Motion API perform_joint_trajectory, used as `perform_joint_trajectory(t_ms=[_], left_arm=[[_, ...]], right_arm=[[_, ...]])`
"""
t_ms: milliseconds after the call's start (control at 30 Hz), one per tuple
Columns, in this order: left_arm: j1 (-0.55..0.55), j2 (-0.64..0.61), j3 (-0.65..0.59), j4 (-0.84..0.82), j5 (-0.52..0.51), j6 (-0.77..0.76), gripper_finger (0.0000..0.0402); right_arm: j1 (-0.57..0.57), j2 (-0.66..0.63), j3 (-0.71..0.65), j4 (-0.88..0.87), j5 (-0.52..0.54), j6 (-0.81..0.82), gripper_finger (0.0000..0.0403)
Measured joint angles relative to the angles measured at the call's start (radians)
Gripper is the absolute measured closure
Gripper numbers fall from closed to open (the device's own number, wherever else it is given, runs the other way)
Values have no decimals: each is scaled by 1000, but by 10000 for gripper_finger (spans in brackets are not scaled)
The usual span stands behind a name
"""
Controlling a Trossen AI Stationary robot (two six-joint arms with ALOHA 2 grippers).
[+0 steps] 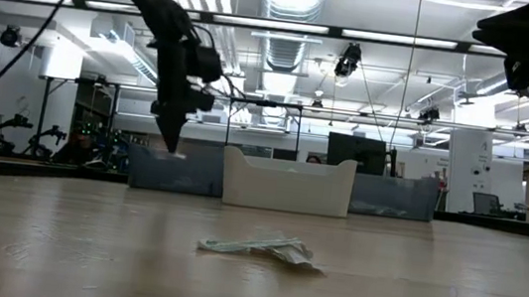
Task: Pick & Place First Aid Supplies
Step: Put the green bandage into the left black bin
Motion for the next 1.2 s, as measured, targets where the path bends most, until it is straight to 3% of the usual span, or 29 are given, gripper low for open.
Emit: perform_joint_trajectory(t_ms=[233, 500, 867, 1067, 1200], left_arm=[[0, 102, 0, 9, 41, 44, 402], [0, 116, 0, 45, 55, 49, 395], [-19, 10, 22, -37, 38, -29, 288], [-179, -175, 36, -88, 221, -138, 275], [-401, -281, 34, -65, 181, -221, 275]], right_arm=[[0, 0, 0, 0, 0, 0, 323], [0, 0, 0, -2, 0, 0, 314], [0, 0, 0, -6, 0, 0, 332], [0, 0, 0, -6, 0, 0, 339], [0, 0, 0, -6, 0, 0, 339]])
